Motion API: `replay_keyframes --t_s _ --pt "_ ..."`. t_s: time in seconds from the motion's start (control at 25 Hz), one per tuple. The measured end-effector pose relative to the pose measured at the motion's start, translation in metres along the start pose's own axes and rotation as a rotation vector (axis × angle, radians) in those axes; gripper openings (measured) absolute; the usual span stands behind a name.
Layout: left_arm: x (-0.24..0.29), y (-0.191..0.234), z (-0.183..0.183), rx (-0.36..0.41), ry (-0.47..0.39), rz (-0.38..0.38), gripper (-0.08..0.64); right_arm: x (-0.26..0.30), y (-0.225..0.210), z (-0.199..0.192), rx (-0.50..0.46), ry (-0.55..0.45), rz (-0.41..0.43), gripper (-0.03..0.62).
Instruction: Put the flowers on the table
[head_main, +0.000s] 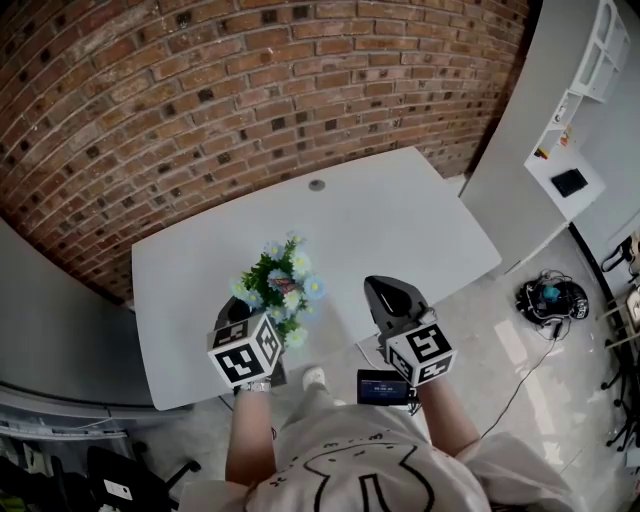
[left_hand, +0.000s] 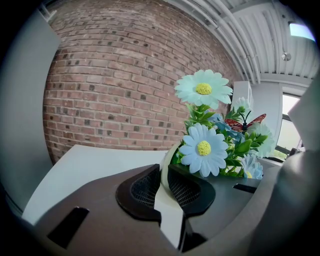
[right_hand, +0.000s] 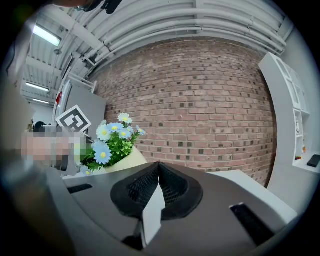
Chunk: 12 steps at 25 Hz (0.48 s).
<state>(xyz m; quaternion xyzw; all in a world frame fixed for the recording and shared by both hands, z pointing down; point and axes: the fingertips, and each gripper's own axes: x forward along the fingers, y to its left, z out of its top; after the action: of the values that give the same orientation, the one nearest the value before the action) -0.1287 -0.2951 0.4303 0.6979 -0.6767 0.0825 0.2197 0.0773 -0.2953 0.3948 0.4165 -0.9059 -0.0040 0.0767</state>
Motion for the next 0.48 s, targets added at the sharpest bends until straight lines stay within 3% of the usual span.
replay_keyframes --t_s 0.48 --pt "0.072 0.025 0.031 0.011 0.038 -0.022 0.058 0.074 -0.029 0.001 0.019 0.027 -0.021 0.017"
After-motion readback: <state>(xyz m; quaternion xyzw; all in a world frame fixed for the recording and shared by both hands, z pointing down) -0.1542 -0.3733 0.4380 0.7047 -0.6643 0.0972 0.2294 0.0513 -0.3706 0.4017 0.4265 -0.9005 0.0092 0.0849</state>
